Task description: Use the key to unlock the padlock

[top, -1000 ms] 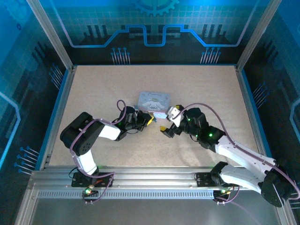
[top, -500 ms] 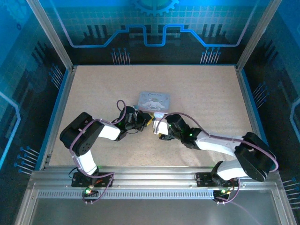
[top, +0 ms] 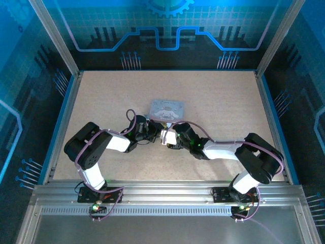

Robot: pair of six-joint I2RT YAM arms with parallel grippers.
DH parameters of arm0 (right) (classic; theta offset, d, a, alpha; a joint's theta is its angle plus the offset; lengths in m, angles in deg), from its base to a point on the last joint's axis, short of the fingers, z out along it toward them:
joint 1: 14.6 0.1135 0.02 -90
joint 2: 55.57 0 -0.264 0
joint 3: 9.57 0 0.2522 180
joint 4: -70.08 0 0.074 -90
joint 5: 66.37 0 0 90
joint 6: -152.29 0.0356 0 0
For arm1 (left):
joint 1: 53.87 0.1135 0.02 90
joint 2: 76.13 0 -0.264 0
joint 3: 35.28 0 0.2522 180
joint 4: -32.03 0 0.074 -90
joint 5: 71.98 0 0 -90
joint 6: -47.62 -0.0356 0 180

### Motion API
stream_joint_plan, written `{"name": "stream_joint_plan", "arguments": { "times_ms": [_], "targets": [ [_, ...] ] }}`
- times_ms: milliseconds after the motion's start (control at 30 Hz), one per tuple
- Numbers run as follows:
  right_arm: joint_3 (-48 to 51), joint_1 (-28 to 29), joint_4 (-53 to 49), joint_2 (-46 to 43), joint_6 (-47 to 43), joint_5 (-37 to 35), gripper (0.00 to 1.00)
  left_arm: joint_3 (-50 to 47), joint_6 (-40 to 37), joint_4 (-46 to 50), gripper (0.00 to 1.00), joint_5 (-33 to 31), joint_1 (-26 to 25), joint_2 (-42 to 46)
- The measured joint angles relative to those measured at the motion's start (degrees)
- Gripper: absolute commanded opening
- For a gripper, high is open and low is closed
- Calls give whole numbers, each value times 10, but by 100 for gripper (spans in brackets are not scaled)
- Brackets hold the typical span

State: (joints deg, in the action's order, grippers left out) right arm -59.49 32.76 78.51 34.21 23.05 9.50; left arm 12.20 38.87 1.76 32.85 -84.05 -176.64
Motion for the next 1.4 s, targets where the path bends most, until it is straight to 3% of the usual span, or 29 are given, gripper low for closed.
{"name": "stream_joint_plan", "arguments": {
  "times_ms": [200, 433, 1300, 1400],
  "targets": [
    [-9, 0, 13, 15, -4, 12, 49, 0, 12, -1, 0, 0, 0, 0],
    [-20, 0, 15, 30, -5, 11, 36, 0, 14, -2, 0, 0, 0, 1],
    [-41, 0, 24, 53, -10, -26, 0, 0, 22, -8, 0, -16, 0, 1],
    [-41, 0, 25, 53, -4, -30, 0, 0, 27, -10, 0, -16, 0, 1]
  ]
}}
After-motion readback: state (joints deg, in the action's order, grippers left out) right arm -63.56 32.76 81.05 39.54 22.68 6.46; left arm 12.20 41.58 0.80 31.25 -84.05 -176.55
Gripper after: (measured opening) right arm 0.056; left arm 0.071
